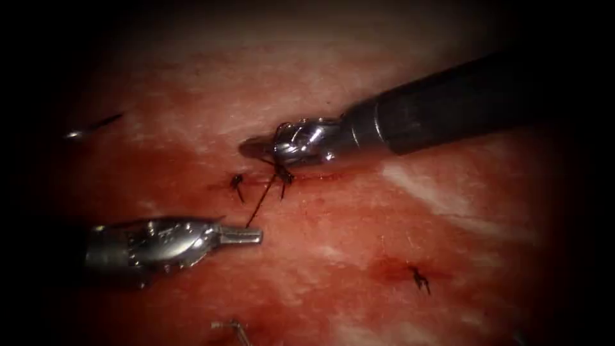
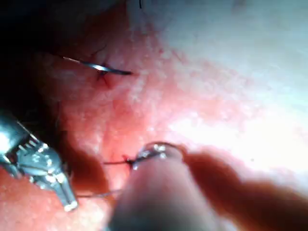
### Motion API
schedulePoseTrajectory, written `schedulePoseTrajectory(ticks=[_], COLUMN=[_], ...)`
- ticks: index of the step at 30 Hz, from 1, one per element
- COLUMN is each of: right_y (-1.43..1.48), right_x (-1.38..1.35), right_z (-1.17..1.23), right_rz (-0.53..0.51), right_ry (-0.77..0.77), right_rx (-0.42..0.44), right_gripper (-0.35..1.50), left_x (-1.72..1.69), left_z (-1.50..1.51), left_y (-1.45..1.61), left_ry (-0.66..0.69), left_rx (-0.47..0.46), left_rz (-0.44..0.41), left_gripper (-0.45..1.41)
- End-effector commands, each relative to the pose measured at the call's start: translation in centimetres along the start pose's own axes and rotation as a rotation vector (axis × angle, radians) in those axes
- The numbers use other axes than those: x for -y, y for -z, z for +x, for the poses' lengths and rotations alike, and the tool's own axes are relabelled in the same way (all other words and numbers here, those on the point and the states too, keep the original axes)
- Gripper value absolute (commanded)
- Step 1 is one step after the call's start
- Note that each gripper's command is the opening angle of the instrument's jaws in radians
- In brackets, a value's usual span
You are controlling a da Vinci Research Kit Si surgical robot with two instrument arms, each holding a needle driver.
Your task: Wound Closure
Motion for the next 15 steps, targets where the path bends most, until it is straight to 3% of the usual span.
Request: schedulePoseTrajectory(ticks=[1, 8, 15], right_y=[0.1, 0.56, 0.72], right_x=[0.05, 0.14, 0.15], right_z=[0.0, 0.04, -0.03], right_rz=[0.001, 0.037, 0.058], right_ry=[-0.012, -0.039, -0.022], right_rx=[-0.024, -0.1, -0.151], right_gripper=[-0.35, -0.35, -0.35], left_x=[0.0, 0.12, 0.48], left_z=[-0.07, 0.23, 0.87], left_y=[-0.01, 0.12, 0.25], left_ry=[0.007, 0.029, 0.009], left_rx=[0.002, 0.004, 0.017], left_rz=[0.005, 0.028, 0.08], left_gripper=[-0.45, -0.45, -0.45])
